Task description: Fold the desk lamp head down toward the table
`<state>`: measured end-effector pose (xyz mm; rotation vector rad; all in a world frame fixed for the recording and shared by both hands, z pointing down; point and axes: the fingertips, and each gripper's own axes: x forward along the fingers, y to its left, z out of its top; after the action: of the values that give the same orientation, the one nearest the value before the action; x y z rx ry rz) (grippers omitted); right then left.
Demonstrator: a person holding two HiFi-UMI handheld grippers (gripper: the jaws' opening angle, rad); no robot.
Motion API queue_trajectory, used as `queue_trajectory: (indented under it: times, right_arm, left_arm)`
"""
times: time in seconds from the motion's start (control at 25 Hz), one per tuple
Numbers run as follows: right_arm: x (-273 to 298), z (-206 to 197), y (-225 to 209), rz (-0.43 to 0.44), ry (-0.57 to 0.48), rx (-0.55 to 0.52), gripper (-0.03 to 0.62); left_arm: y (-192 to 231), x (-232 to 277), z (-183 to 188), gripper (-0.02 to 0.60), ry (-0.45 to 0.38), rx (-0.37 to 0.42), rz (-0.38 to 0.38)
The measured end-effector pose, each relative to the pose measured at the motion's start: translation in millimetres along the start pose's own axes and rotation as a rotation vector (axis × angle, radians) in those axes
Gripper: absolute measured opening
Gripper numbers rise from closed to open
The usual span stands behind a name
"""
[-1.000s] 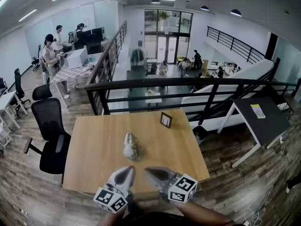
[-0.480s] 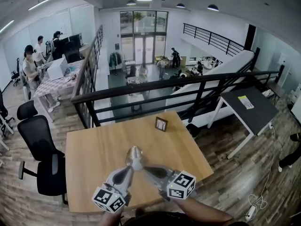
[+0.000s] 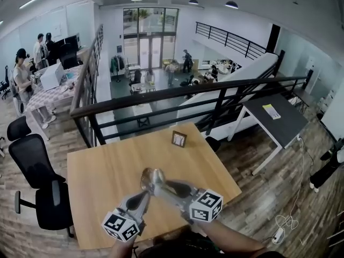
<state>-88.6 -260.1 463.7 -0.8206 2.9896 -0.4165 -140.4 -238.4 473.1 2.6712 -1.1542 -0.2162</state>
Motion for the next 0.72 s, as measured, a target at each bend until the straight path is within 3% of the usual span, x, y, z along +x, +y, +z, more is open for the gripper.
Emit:
queue_trajectory:
  times: [0.24, 0.72]
  right_arm:
    - [16, -6, -27, -0.036, 0.068, 0.023, 0.222]
    - [54, -33, -55, -0.028, 0.193, 0.042, 0.271]
  left_arm:
    - [8, 14, -5, 0.002, 0.019, -0.024, -0.001]
    - [42, 29, -15, 0.002, 0.043, -0.07, 0.039]
